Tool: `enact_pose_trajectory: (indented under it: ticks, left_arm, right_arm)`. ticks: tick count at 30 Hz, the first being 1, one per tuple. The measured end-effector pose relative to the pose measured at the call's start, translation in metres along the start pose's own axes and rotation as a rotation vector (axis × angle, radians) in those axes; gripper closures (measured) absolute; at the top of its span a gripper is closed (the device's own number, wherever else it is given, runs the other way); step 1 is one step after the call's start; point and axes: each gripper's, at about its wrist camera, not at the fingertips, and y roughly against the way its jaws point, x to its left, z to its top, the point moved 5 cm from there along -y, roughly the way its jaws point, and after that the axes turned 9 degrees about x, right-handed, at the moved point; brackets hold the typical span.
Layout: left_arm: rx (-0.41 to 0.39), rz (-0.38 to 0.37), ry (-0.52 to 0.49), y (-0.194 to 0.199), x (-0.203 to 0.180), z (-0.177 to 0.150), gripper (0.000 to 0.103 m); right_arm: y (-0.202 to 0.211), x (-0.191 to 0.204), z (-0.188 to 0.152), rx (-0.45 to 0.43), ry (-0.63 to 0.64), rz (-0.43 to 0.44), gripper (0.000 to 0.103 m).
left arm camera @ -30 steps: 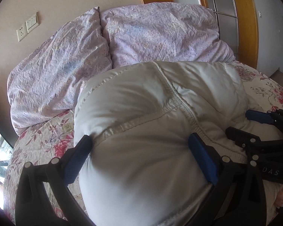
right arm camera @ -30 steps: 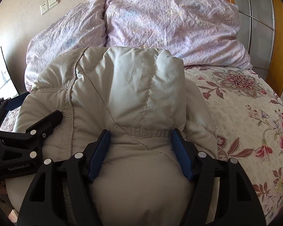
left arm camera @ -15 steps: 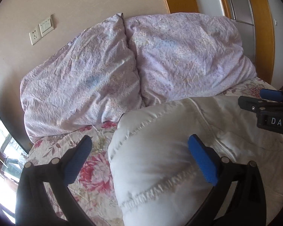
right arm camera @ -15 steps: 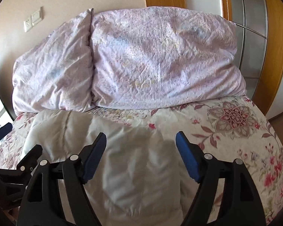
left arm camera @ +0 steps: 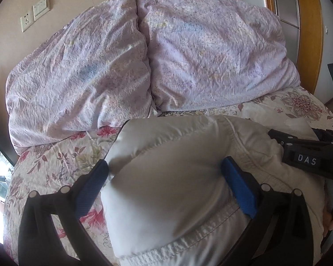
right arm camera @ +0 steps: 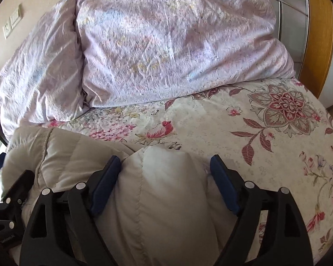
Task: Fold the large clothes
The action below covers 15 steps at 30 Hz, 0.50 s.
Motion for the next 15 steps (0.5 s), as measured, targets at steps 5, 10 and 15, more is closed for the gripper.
enact_pose_trajectory:
  ticks: [5,10,15]
  left_arm:
    - [0.027,0.01,-0.009,-0.008,-0.003,-0.001,0.002]
    - [0.053,0.013,-0.01,-0.016,-0.003,-0.002,0.002]
    - [0.057,0.007,0.001,-0.019,-0.002,-0.002,0.002]
  right_arm:
    - [-0.007,0.003,-0.001,0.022,0.023,-0.06,0.017]
    - [-0.014,0.007,-0.001,0.04,0.044,-0.119,0.015]
    - [-0.017,0.005,-0.001,0.046,0.037,-0.114,0.013]
